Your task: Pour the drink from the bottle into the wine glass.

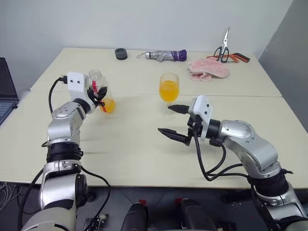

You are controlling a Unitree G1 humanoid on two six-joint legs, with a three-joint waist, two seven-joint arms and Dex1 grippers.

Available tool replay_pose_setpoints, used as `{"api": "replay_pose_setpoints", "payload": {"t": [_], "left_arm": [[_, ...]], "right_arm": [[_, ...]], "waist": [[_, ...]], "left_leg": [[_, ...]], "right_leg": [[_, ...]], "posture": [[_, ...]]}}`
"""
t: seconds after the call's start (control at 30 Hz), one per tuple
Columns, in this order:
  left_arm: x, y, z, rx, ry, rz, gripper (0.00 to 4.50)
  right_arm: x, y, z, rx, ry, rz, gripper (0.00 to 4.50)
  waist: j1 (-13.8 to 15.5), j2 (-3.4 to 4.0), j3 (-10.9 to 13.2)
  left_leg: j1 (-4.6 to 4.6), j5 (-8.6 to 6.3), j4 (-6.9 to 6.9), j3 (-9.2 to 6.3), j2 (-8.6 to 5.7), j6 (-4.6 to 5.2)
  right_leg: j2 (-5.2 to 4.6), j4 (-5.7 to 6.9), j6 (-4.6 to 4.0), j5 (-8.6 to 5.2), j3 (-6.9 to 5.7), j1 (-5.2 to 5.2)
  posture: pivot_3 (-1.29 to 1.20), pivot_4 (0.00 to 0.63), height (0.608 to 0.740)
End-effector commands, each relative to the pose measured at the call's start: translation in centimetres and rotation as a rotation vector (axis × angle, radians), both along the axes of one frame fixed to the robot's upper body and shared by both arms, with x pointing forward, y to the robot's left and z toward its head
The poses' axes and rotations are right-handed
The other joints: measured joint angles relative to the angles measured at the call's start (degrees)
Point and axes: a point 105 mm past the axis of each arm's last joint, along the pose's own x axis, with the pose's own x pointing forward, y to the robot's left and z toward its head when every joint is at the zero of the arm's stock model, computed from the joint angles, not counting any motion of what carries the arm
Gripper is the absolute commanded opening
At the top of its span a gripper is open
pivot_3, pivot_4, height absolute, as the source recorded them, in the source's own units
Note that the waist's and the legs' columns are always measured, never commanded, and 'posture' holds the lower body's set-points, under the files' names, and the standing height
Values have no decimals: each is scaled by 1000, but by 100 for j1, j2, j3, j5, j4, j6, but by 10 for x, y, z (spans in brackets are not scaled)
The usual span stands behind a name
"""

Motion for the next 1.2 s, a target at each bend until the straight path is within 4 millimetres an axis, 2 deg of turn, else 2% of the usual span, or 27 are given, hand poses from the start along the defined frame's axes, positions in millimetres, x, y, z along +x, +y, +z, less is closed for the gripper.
{"api": "replay_pose_setpoints", "payload": {"t": [0.03,0.27,0.33,0.57,0.73,0.93,1.07,1.2], "left_arm": [[-3,8,22,9,-75,17,1663],[-7,11,6,23,-75,-1,1663],[-8,10,3,1,-81,-3,2399],[-10,11,3,9,-108,1,4472],[-17,11,2,42,-139,-4,4472],[-37,7,-6,33,-181,-11,4472],[-54,8,-14,10,-184,18,4472],[-75,8,-25,5,-177,94,4472]], "right_arm": [[-3,6,13,15,-57,35,4500],[-2,12,15,17,-71,38,4500],[-3,12,16,19,-70,36,4500],[-3,12,15,15,-67,36,4500],[-2,8,11,4,-64,29,4500],[-1,-4,3,45,-106,-21,4500],[3,-19,-10,80,-108,-97,4500],[24,-51,-29,164,-82,-320,4500]], "waist": [[2,0,0],[12,0,0],[15,0,0],[27,0,0],[28,0,0],[46,0,0],[49,-1,0],[49,-2,-1]], "left_leg": [[0,0,0,0,0,0],[2,0,-2,2,1,0],[2,0,-2,2,0,0],[1,0,-3,1,0,0],[3,0,-4,4,1,1],[2,0,-7,2,7,1],[2,-1,-8,5,11,1],[6,-1,-10,5,14,1]], "right_leg": [[1,-1,0,0,0,0],[2,-1,0,0,1,0],[2,-1,0,0,1,0],[2,-1,0,0,0,0],[2,-3,0,0,3,0],[0,-6,0,0,3,0],[-4,-7,0,0,7,0],[-5,-8,1,-1,10,3]], "posture": [[0,150,740],[0,150,740],[0,150,740],[0,150,740],[0,150,740],[0,150,740],[0,150,740],[0,150,740]]}}
